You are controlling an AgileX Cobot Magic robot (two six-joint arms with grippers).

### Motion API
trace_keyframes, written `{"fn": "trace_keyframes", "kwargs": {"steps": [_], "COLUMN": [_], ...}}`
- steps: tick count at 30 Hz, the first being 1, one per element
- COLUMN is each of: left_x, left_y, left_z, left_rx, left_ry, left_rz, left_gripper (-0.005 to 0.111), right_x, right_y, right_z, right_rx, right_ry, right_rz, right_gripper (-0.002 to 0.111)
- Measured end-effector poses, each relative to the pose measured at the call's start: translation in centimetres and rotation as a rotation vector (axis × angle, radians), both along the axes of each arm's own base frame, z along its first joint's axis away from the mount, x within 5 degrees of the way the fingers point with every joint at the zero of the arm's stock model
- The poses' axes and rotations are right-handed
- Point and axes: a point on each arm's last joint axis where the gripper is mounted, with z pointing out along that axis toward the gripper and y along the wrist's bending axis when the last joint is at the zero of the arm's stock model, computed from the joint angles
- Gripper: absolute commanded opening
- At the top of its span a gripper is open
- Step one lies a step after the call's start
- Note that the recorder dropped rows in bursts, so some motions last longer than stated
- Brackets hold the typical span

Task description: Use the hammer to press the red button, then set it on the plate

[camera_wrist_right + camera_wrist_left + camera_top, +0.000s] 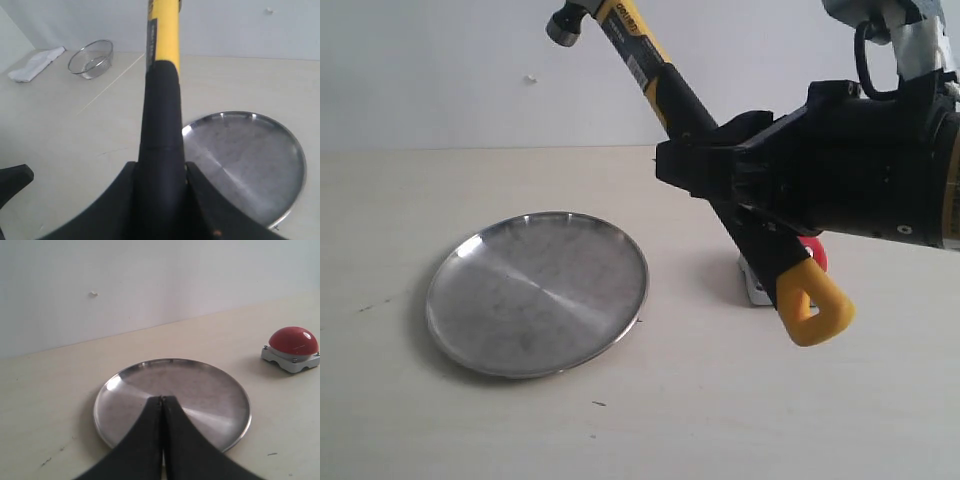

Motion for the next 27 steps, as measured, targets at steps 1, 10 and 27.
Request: {"fn": "trace_keyframes", "kwargs": {"steps": [1, 10, 27], "left_x": [0.0, 0.0, 0.0], "left_y": [0.0, 0.0, 0.0], "left_z": [0.0, 0.0, 0.0], "left_rx": [0.0, 0.0, 0.0], "left_ry": [0.0, 0.0, 0.0], "left_rz": [0.0, 0.0, 0.0], "left_gripper": [0.0, 0.0, 0.0], "right_x": [0.0, -1.0, -6.0], "right_y": [0.1, 1.8, 8.8], "right_z": [0.2, 5.2, 3.5], "right_rx": [0.005, 0.149, -0.156], "right_ry": [-0.005, -0.087, -0.24], "right_rz": [0.006, 0.113, -0.02], "right_gripper": [0.0, 0.0, 0.0]}}
